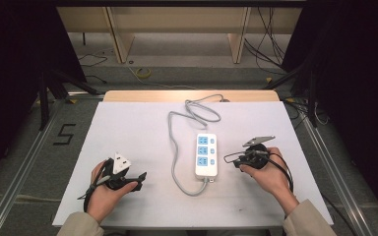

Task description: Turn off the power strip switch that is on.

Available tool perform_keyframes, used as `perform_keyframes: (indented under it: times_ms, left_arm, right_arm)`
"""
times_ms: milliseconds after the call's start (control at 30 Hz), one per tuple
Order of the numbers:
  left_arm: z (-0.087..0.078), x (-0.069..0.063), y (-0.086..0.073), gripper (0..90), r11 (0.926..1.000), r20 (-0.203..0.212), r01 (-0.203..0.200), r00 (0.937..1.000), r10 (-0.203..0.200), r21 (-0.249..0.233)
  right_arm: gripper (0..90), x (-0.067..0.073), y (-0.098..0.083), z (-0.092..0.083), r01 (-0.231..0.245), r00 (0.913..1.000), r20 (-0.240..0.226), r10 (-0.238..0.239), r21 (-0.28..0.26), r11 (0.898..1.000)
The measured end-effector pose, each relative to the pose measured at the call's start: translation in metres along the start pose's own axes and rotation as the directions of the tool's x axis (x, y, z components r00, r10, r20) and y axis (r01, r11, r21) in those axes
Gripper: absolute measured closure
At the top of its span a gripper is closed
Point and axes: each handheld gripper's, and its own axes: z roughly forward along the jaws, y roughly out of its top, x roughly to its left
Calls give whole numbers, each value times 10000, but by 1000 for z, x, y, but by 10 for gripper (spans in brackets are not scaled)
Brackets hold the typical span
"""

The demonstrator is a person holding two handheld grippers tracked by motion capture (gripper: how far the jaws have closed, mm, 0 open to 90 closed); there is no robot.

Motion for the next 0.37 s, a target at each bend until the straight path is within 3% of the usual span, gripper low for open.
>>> perform_keyframes:
  times_ms: [367]
  left_arm:
    - [2, 2, -2, 185, 9998, -66, 138, 9999, -138, 129]
  right_arm:
    - [601, -1, -3, 0, 16, 10000, 85, -14, -191, 9998]
